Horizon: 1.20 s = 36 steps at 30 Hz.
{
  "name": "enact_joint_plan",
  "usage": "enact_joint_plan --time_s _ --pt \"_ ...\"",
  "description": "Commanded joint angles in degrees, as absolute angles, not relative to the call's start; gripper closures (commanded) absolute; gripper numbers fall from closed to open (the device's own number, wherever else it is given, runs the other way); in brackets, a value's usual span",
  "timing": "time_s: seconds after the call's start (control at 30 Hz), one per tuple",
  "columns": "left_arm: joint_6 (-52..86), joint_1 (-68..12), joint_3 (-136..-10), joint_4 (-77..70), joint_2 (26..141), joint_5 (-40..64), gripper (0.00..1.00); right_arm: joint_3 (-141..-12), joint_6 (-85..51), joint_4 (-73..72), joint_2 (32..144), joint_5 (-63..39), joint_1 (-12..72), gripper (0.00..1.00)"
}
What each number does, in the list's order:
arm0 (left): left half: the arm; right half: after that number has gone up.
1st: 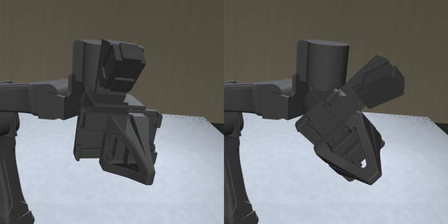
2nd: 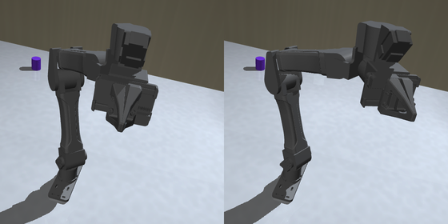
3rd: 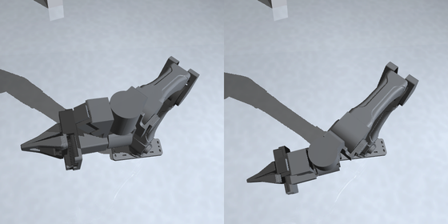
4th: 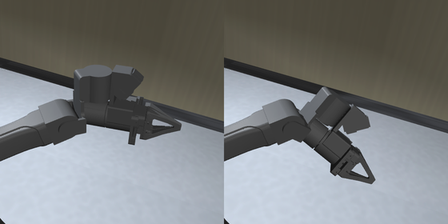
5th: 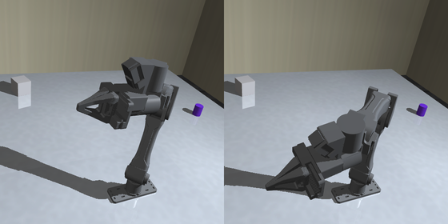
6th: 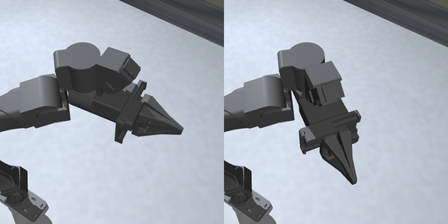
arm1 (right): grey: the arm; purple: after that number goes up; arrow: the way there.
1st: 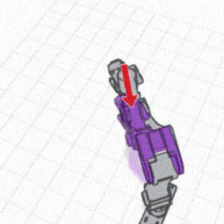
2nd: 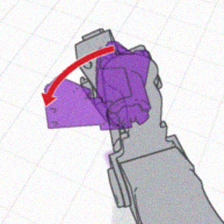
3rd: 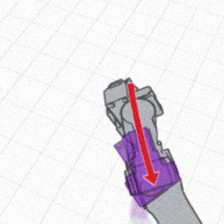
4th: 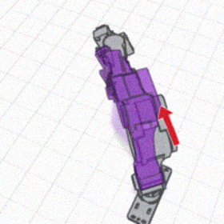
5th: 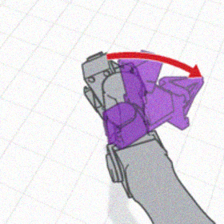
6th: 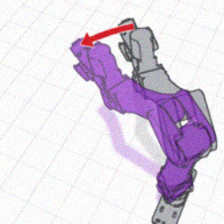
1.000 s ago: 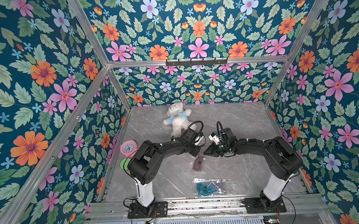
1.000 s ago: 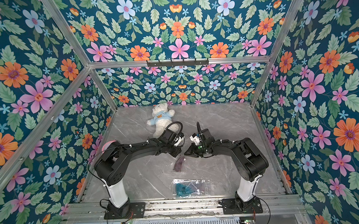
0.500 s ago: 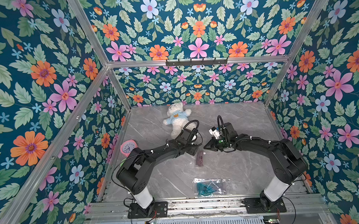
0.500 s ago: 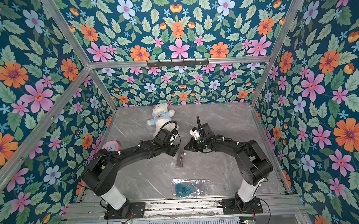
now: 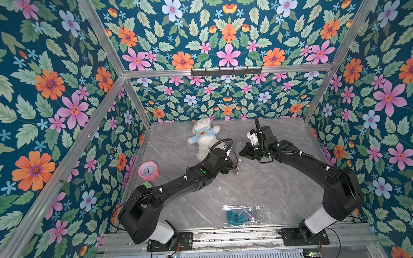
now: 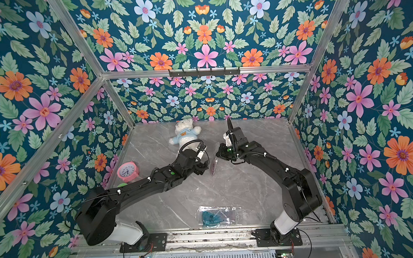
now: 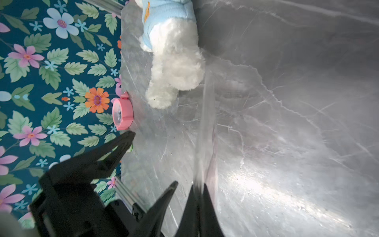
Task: Open the ruler set and take out the ruler
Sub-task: Pick up the ruler set bag from the center of the board.
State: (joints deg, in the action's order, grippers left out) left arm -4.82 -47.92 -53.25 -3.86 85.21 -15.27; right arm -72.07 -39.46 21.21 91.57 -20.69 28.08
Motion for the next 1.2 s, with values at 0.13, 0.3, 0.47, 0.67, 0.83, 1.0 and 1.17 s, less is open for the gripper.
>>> enact_joint_plan --time_s 0.13,0.3,0.47,0.67,0.83,1.0,1.17 --pt "-6.49 -50.22 -54.29 -10.65 85.94 -21.37 0.18 -76.67 -43.29 25.31 92.40 -7.71 30.05 1.00" --pt "-5.65 -51.85 -54.08 -12.49 85.81 -18.36 0.18 -76.95 -45.41 23.63 92.89 -6.03 30.19 1.00" --pt "-4.06 -52.03 -52.63 -14.89 86.20 -13.39 0.19 -77.55 -46.05 22.66 92.70 -5.45 30.23 1.00" --pt "-3.14 -52.03 -52.29 -17.60 87.55 -8.75 0.19 -79.28 -46.21 22.02 93.36 -6.63 30.22 1.00" --pt "-2.27 -52.02 -52.63 -18.79 89.14 -9.32 0.21 -79.37 -46.92 21.19 93.69 -7.97 30.27 1.00" --pt "-1.67 -52.03 -53.78 -19.29 91.82 -13.54 0.33 -79.12 -47.29 20.43 93.65 -9.17 30.80 1.00" --pt "-1.57 -52.03 -54.87 -19.60 93.89 -14.81 0.38 -78.80 -47.75 19.52 93.64 -10.26 31.20 1.00"
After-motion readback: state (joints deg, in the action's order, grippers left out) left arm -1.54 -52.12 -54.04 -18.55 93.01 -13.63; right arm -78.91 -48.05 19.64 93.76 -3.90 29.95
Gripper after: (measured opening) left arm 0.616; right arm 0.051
